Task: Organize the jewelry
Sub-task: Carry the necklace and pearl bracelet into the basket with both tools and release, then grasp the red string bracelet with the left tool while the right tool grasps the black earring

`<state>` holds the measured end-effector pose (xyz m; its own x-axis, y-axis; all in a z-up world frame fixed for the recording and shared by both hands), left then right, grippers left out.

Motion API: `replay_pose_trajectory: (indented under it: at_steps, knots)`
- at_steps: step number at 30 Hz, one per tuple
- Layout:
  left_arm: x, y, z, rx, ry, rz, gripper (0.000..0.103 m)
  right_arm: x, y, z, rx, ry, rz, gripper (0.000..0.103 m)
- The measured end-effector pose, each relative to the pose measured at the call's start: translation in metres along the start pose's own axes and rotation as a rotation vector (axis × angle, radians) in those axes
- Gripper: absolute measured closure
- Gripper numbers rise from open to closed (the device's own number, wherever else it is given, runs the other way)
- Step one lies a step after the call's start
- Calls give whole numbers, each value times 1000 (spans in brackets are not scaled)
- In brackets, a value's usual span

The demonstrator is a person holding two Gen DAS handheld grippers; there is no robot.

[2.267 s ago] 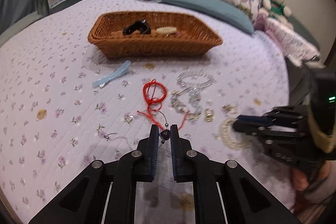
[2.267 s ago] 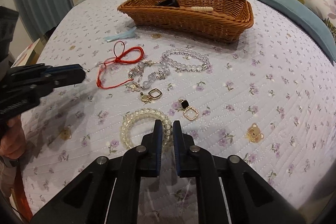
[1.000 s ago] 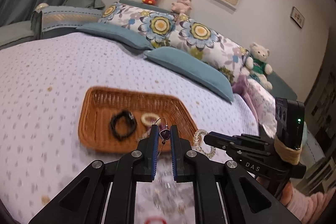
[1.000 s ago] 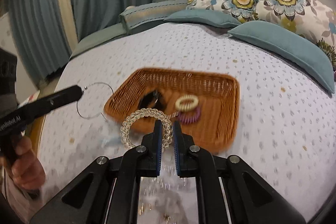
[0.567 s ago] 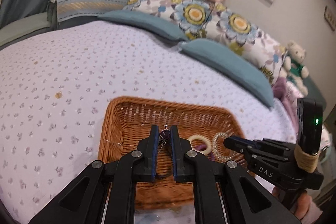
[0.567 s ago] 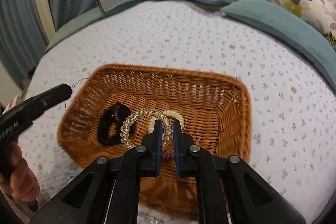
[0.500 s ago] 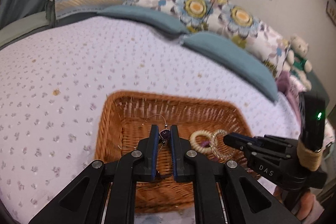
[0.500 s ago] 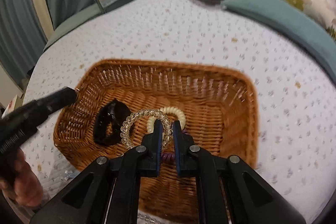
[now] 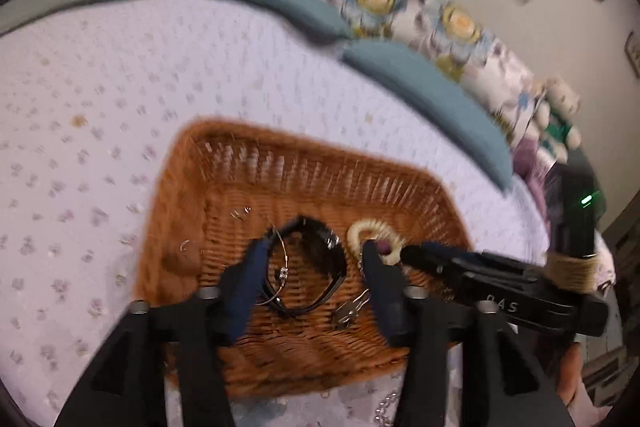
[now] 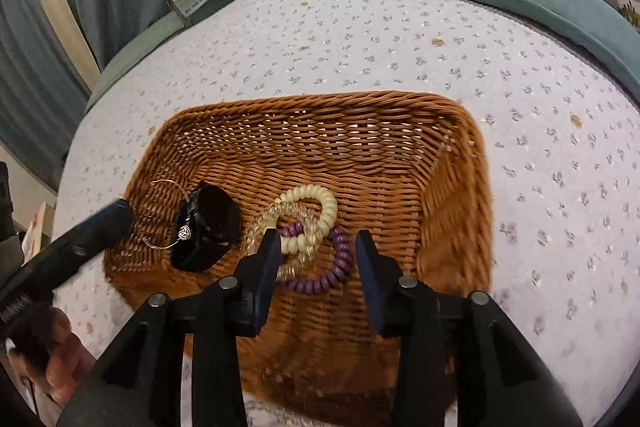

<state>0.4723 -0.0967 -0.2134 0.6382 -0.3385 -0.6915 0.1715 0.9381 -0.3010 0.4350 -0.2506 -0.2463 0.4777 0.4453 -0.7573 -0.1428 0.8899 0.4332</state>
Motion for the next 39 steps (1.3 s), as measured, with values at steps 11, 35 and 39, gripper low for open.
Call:
replay_pose_trajectory:
  at_steps: [11, 35, 39]
  knots:
    - [-102, 9, -8, -12, -135, -55, 47, -88, 22, -23, -88, -136, 8, 49]
    - [-158, 2, -179, 16, 25, 51, 43, -108, 42, -191, -202, 17, 55, 43]
    - [-135, 0, -206, 11, 94, 72, 43, -97, 45, -204, -226, 53, 59, 43]
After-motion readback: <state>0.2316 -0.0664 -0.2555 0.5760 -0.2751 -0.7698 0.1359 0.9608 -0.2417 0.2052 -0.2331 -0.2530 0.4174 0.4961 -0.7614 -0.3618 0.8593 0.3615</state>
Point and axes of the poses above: each gripper's, at about its wrist camera, not at the fingertips, and x roughly the way its jaws point, y to its left, z to its top, the point moved 7 cm from there along x, roughly the way its jaws point, and after that the axes turned 12 degrees about z, right-handed, at the moved point
